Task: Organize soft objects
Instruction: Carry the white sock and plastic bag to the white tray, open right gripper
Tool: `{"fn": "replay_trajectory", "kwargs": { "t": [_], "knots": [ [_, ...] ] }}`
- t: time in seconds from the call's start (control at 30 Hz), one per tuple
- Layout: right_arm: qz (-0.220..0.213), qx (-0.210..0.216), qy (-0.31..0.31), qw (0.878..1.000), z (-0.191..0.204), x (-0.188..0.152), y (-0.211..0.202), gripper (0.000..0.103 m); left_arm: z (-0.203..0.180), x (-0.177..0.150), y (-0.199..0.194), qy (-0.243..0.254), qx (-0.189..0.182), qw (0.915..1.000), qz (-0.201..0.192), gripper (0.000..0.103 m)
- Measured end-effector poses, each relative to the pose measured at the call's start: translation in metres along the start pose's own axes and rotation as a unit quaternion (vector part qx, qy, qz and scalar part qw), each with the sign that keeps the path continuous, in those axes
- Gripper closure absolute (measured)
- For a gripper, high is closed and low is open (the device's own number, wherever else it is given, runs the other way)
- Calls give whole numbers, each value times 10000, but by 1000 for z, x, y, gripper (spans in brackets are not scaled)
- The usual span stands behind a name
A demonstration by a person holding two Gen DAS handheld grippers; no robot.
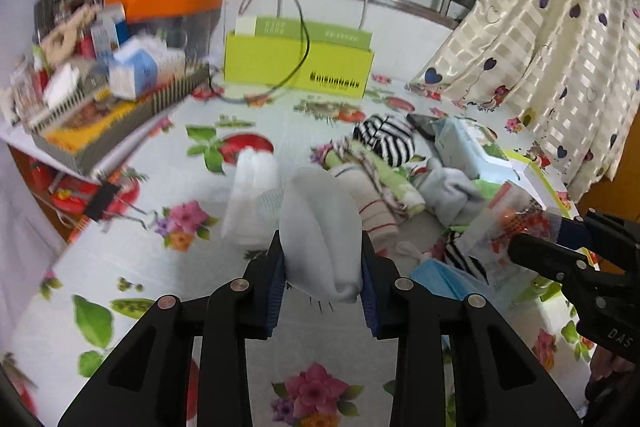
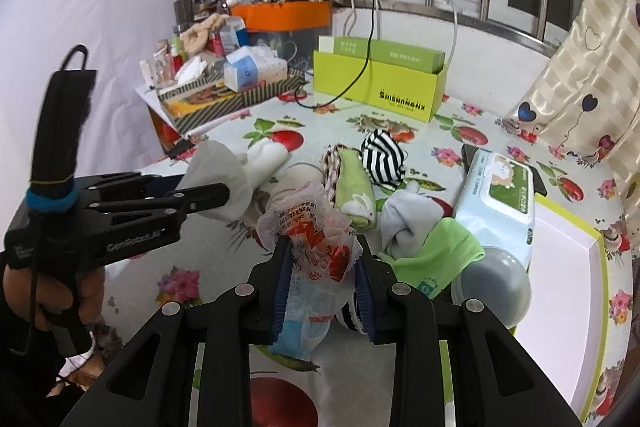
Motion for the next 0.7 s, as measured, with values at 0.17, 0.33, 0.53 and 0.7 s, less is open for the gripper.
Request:
{"fn": "replay_trajectory", "kwargs": {
  "t": [0.17, 0.33, 0.53, 0.7],
  "knots": [
    [-173, -36, 39, 9998, -1, 2, -16, 75, -14, 7, -17, 240, 126, 9994, -225, 69],
    [-310, -96, 121, 9994, -8, 1, -31, 75, -29, 11, -26, 420, 92, 9985, -327, 69],
    [-434, -181, 228, 9986, -20, -1, -46, 75, -49, 15, -32, 603, 45, 9973, -411, 69],
    [-514, -281, 320, 9978, -32, -3, -57, 75, -64, 22, -34, 721, -13, 9963, -474, 69]
  ]
}}
Point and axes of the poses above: each gripper's, at about its wrist camera, not at the fingertips, and y roughly the way its jaws point, z to its left, x to its top, the point moved 4 cm from there along y, roughly the way its jaws point, and after that the axes turned 1 degree about y, right-handed, at the moved point
